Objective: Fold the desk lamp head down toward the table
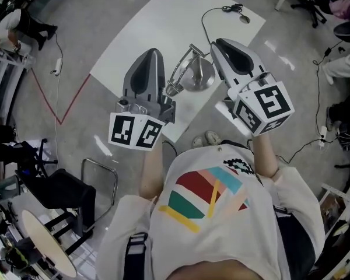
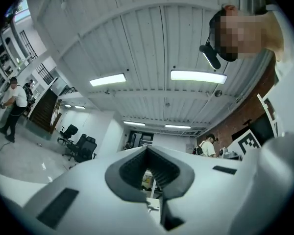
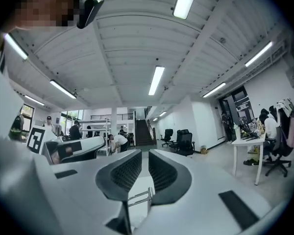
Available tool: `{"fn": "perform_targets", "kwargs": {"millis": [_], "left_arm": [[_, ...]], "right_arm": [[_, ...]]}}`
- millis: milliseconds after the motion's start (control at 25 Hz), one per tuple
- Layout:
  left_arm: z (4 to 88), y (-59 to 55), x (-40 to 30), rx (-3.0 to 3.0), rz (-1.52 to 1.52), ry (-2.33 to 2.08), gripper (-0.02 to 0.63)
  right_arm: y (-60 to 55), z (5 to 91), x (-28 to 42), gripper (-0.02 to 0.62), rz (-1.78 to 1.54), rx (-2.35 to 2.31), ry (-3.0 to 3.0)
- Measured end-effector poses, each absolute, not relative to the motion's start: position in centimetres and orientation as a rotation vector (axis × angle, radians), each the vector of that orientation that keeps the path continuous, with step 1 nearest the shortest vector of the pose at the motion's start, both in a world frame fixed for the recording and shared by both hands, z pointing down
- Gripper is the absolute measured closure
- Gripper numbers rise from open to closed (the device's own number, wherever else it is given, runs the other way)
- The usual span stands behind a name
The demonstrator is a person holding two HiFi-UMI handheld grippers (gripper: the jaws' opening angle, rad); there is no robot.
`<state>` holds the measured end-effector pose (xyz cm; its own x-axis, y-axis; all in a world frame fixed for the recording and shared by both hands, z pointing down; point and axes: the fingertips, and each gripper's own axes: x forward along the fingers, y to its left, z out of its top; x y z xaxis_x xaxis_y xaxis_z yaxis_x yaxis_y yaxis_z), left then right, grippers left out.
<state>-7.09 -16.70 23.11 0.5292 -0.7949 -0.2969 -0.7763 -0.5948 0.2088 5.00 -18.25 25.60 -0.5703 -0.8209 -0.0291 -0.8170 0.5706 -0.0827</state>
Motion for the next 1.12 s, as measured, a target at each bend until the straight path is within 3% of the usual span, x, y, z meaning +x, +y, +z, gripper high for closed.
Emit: {"fn": "perform_targets", "kwargs": {"millis": [1120], "left_arm": [[21.8,-14.3,-4.3,2.735,-0.519,-1.388,0.560]], "right_arm": [[-15.3,25.5,4.1,0.546,0.074,-1.402,2.817]]}}
